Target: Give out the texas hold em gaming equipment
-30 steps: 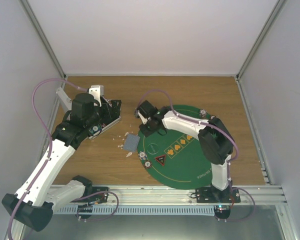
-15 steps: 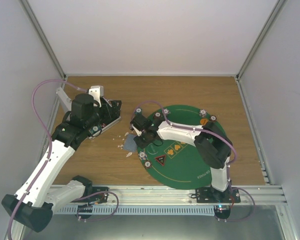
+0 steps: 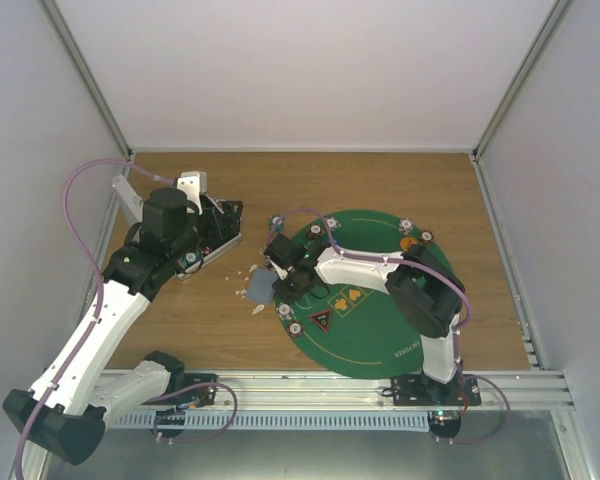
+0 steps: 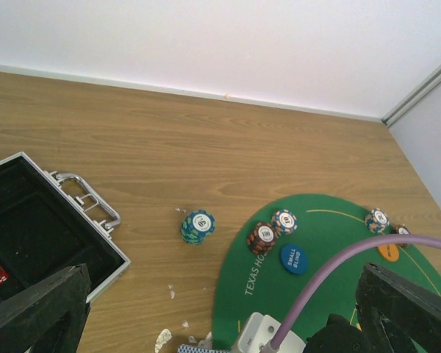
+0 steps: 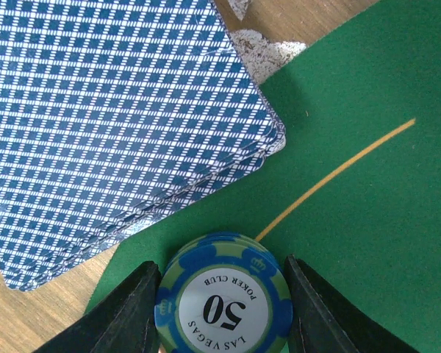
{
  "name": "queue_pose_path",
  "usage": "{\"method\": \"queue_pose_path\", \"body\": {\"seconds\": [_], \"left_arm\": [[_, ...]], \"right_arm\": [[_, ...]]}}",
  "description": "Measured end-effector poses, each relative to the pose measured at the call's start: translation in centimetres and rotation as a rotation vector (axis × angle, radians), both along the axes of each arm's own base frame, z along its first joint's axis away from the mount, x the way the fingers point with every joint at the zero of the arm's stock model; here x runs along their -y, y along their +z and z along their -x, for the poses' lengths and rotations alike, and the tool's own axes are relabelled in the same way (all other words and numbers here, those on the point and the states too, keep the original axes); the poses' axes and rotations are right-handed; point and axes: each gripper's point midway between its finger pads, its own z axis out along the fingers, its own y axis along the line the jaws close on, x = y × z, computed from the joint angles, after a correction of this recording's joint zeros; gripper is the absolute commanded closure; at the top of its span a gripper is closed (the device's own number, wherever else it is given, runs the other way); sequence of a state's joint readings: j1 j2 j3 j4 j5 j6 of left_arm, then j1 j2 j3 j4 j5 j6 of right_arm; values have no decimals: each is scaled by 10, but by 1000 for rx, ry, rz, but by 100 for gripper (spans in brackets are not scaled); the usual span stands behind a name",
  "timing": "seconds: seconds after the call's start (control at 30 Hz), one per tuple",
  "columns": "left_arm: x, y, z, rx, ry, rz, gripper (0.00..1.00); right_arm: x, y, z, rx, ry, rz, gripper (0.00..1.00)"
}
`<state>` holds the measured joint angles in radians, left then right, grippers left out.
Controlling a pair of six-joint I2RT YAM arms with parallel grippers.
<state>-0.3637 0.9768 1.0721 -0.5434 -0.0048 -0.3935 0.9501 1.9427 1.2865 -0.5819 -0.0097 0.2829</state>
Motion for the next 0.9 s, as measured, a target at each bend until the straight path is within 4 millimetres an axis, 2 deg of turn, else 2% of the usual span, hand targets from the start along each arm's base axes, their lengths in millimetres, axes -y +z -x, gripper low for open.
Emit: {"method": "queue_pose_path", "body": {"seconds": [0.37,0.57,0.9], "left_arm": [[0,-1,0,-1,0,0,1],[0,-1,0,-1,0,0,1],[0,0,0,1,0,1,1]], "right_arm": [[-3,1,2,-5,6,-10,58],[-10,8,-2,7,18,-30,57],[-11,8,-3,11,24,-31,53]]}}
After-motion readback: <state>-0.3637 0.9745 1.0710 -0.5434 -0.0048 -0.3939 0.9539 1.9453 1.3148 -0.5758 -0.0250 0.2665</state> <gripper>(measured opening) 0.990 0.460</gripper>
